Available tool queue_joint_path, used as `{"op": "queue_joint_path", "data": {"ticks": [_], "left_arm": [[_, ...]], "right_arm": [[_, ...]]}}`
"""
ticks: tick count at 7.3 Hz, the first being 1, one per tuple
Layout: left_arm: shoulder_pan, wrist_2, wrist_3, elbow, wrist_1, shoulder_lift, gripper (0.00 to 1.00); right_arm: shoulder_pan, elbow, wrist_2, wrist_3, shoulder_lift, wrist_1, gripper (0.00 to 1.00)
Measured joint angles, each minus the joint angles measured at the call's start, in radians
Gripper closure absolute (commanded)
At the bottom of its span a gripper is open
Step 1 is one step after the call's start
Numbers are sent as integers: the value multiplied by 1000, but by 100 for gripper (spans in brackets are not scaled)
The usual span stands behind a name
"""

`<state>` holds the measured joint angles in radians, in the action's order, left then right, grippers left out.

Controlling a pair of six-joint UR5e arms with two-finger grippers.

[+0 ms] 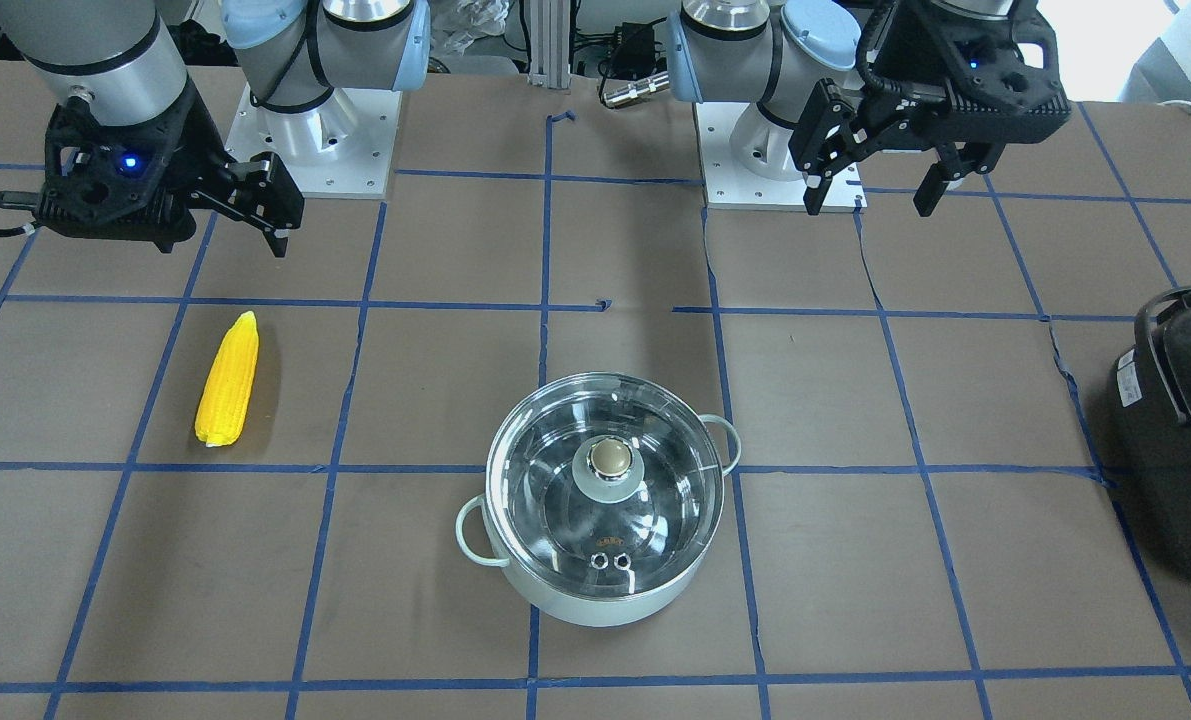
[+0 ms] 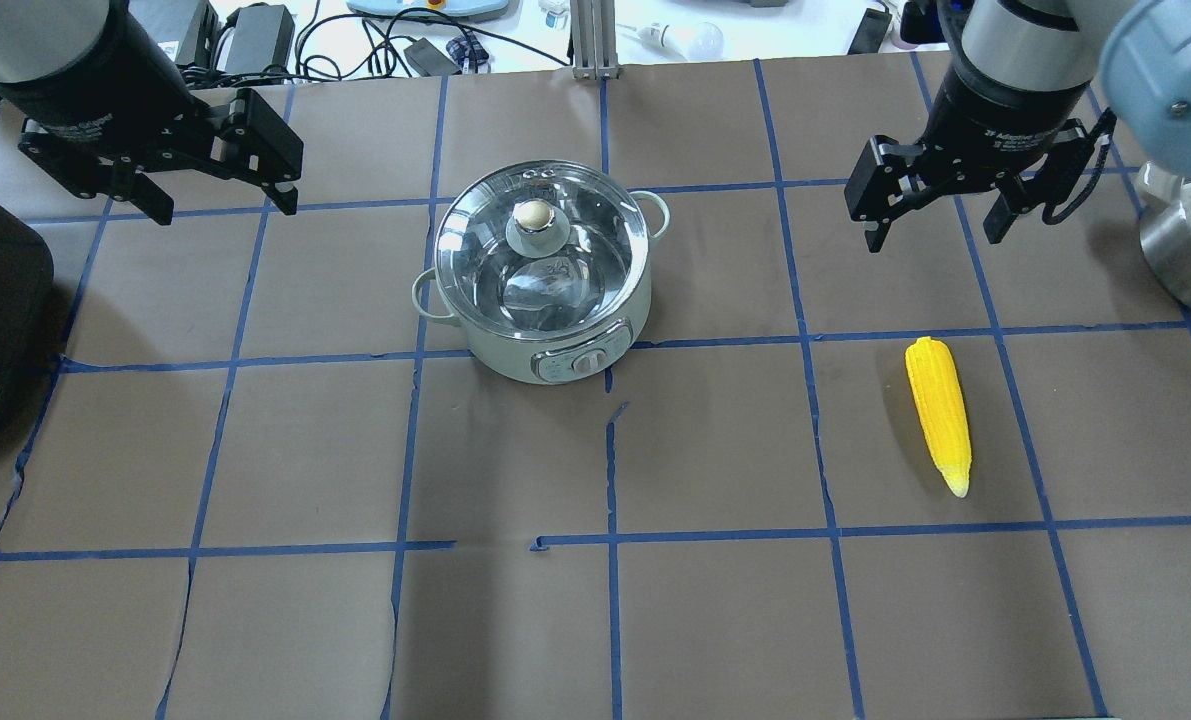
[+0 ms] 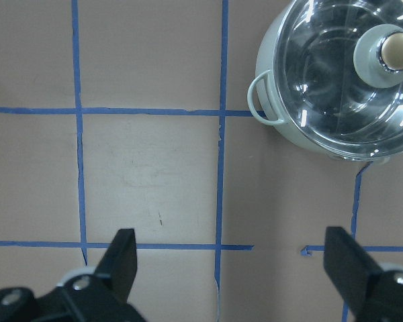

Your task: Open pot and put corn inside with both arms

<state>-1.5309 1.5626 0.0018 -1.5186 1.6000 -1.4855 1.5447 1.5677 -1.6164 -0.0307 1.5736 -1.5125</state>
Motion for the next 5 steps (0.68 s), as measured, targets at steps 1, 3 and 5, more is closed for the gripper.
{"op": "queue_joint_path", "data": {"ticks": [1, 3, 5], "left_arm": [[0, -2, -1, 0, 0, -3, 0], [0, -6, -1, 1, 0, -10, 0], [0, -4, -2, 1, 0, -11, 0]], "right_arm": [[0, 0, 0, 0, 0, 0, 0], [0, 0, 2, 0, -1, 0, 0], [0, 0, 1, 1, -1, 0, 0]]}}
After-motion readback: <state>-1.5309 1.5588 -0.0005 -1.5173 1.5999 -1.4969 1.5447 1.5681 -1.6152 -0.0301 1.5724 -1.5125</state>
